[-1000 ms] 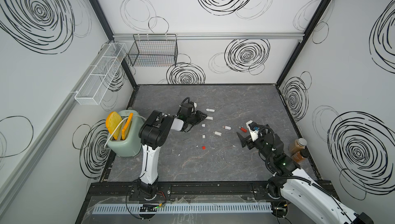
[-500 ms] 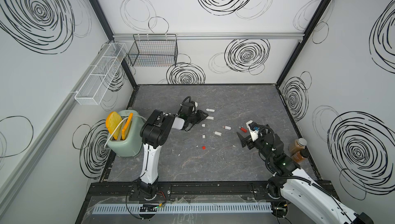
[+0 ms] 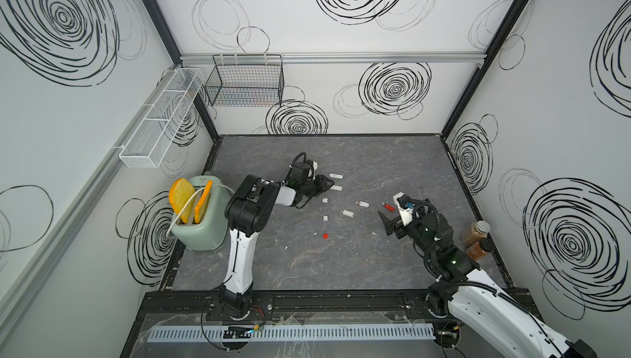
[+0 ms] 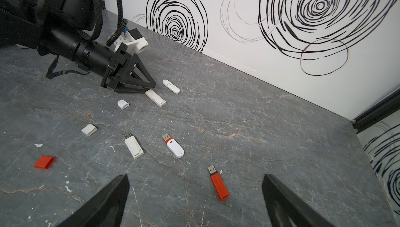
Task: Close the usb drive cover
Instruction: Place the USB drive at the center of the board, then pick up the cover from the center of the board.
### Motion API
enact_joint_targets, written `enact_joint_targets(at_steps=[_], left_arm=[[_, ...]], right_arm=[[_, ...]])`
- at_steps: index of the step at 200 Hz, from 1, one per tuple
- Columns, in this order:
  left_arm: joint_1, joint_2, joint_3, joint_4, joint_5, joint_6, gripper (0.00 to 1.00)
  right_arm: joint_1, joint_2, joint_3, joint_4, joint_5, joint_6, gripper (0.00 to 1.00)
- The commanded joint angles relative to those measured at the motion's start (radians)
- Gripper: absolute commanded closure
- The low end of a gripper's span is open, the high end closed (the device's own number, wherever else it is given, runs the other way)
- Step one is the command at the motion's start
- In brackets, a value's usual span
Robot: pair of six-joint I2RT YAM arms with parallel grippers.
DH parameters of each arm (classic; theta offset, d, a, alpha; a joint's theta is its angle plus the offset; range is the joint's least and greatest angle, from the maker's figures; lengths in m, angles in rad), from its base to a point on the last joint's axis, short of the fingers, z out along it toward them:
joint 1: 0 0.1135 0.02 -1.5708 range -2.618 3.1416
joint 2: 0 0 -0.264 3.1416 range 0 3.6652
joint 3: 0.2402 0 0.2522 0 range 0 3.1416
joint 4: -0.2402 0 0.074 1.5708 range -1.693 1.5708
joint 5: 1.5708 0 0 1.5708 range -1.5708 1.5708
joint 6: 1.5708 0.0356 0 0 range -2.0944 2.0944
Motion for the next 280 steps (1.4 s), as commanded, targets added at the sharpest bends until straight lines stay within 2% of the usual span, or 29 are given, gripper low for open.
enact_joint_targets(at_steps=[1, 73, 108, 138, 184, 217, 259, 280], left_arm=[[0.016, -0.020, -0.004, -0.121, -0.067, 0.057, 0.53], [0.068, -0.089, -0.033, -0.189, -0.121, 0.148, 0.38], [0.071, -0.163, -0.048, -0.235, -0.161, 0.226, 0.38], [0.066, -0.260, -0.070, -0.277, -0.206, 0.313, 0.34], [0.067, -0.430, -0.140, -0.322, -0.270, 0.409, 0.19], [0.071, -0.581, -0.217, -0.329, -0.323, 0.530, 0.07], [0.095, -0.758, -0.322, -0.316, -0.310, 0.618, 0.04], [0.101, -0.817, -0.336, -0.372, -0.312, 0.669, 0.01]], right_arm=[[0.006, -0.011, -0.003, 0.020, 0.007, 0.014, 0.01], [0.010, -0.023, 0.001, 0.015, 0.007, 0.014, 0.01], [0.013, -0.025, 0.003, 0.019, 0.009, 0.012, 0.01], [0.021, -0.028, 0.004, 0.015, 0.022, 0.008, 0.01], [0.025, -0.029, 0.006, 0.019, 0.021, 0.008, 0.01], [0.034, -0.033, 0.006, 0.012, 0.022, 0.008, 0.01], [0.036, -0.030, 0.010, 0.012, 0.018, 0.010, 0.01], [0.037, -0.026, 0.014, 0.006, 0.010, 0.019, 0.01]])
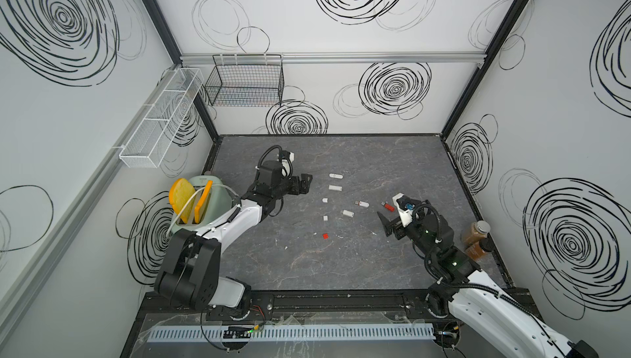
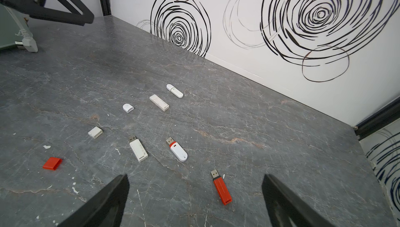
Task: Close the usb drive cover
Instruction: Pick up the cover from the center of the board.
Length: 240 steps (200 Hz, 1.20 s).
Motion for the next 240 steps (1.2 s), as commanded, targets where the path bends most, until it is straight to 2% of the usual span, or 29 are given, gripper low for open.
enact_joint_targets(at_steps=[1, 75, 116, 146, 173, 211, 240], left_arm=[[0.014, -0.064, -0.023, -0.017, -0.009, 0.098, 0.01], [0.045, -0.264, -0.183, 0.041, 0.074, 0.263, 0.02], [0.067, -0.329, -0.254, 0.079, 0.085, 0.295, 0.02], [0.077, -0.333, -0.275, 0.098, 0.103, 0.285, 0.02], [0.087, -0.333, -0.291, 0.119, 0.109, 0.288, 0.02], [0.102, -0.332, -0.302, 0.127, 0.106, 0.280, 0.02], [0.108, -0.327, -0.307, 0.136, 0.102, 0.279, 0.02]], right_arm=[[0.005, -0.004, 0.014, 0.006, -0.003, 0.019, 0.01], [0.011, 0.030, 0.031, -0.003, -0.018, 0.056, 0.01], [0.009, 0.084, 0.088, -0.035, -0.015, 0.077, 0.01], [0.011, 0.243, 0.211, -0.108, -0.041, 0.097, 0.01], [0.040, 0.405, 0.328, -0.141, -0.040, 0.170, 0.01], [0.141, 0.614, 0.457, -0.108, -0.032, 0.233, 0.01], [0.192, 0.791, 0.581, -0.123, -0.075, 0.279, 0.01]])
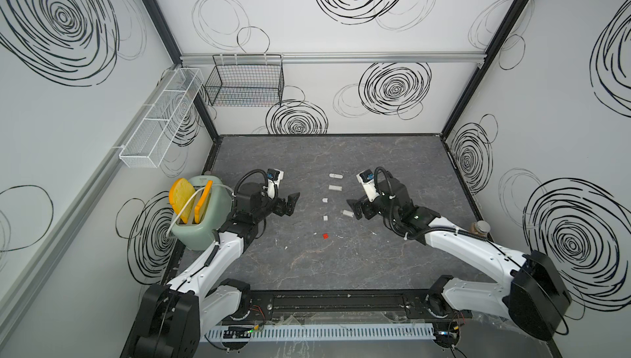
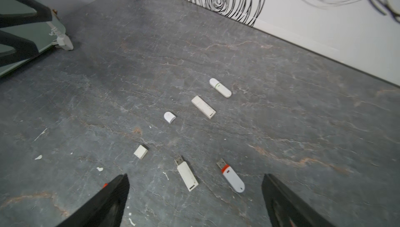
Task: Close the usb drive cover
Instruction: Pick up the cover from the center of the board.
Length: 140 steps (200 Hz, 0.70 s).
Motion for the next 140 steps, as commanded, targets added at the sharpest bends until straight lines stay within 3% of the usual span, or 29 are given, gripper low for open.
enact_joint_targets(at_steps=[1, 140], left_arm=[[0.010, -0.006, -0.018, 0.071, 0.013, 0.018, 0.02], [0.026, -0.012, -0.036, 0.090, 0.014, 0.035, 0.02]], right_arm=[[0.033, 0.110, 0.095, -0.018, -0.033, 0.071, 0.01], [-0.033, 0.759, 0.588, -0.052, -0.394, 0.204, 0.01]])
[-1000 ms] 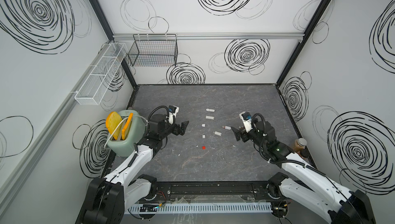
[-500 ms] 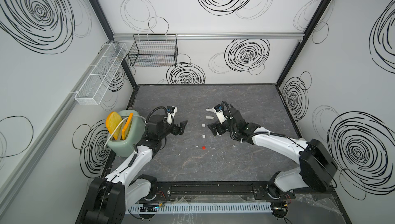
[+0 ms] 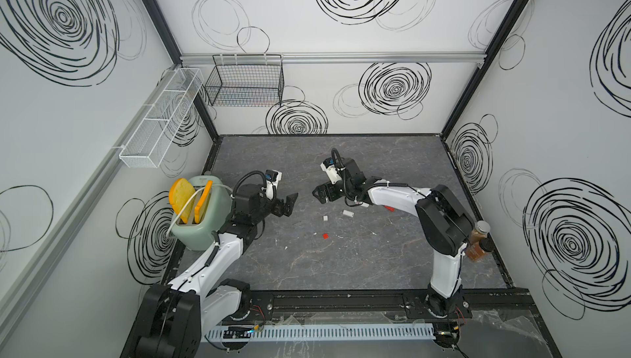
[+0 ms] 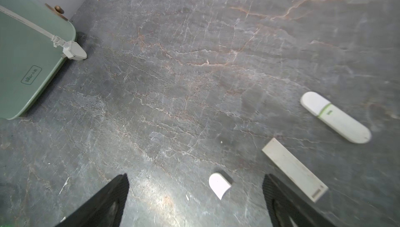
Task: Close the usb drive cover
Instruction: Pick up the cover from the center of the board.
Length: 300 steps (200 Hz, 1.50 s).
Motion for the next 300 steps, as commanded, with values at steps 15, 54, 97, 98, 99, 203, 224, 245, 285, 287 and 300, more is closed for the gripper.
enact_joint_targets(at_steps=[15, 54, 97, 98, 99, 203, 224, 245, 285, 287, 300], left_arm=[[0.008, -0.012, -0.008, 0.052, 0.007, 0.024, 0.02], [0.006, -0.007, -0.010, 0.059, 0.011, 0.021, 0.02], [0.005, -0.009, -0.014, 0.063, 0.012, 0.021, 0.02], [0.005, -0.009, -0.014, 0.063, 0.011, 0.021, 0.02], [0.006, -0.009, -0.014, 0.064, 0.011, 0.020, 0.02], [0.004, -0.014, -0.023, 0.081, 0.015, 0.022, 0.02], [0.011, -0.011, -0.015, 0.065, 0.013, 0.015, 0.02], [0.005, -0.014, -0.024, 0.086, 0.016, 0.021, 0.02], [0.003, -0.014, -0.025, 0.083, 0.015, 0.024, 0.02], [0.004, -0.015, -0.025, 0.085, 0.016, 0.025, 0.02], [0.008, -0.010, -0.019, 0.075, 0.018, 0.021, 0.02]], right_arm=[[-0.007, 0.101, 0.097, -0.057, -0.113, 0.024, 0.02], [-0.006, 0.169, 0.135, -0.079, -0.128, 0.016, 0.02], [0.001, 0.152, 0.076, -0.074, -0.122, 0.016, 0.04], [0.001, 0.152, 0.074, -0.073, -0.121, 0.016, 0.04], [0.002, 0.150, 0.073, -0.072, -0.121, 0.016, 0.04], [0.040, 0.097, 0.020, -0.132, -0.047, -0.001, 0.09], [0.042, 0.091, 0.021, -0.158, -0.018, 0.000, 0.09], [0.043, 0.088, 0.033, -0.181, 0.028, 0.002, 0.10], [0.066, 0.096, 0.077, -0.256, 0.110, -0.039, 0.15], [0.067, 0.097, 0.079, -0.259, 0.114, -0.043, 0.15], [0.074, 0.109, 0.093, -0.284, 0.128, -0.069, 0.21]])
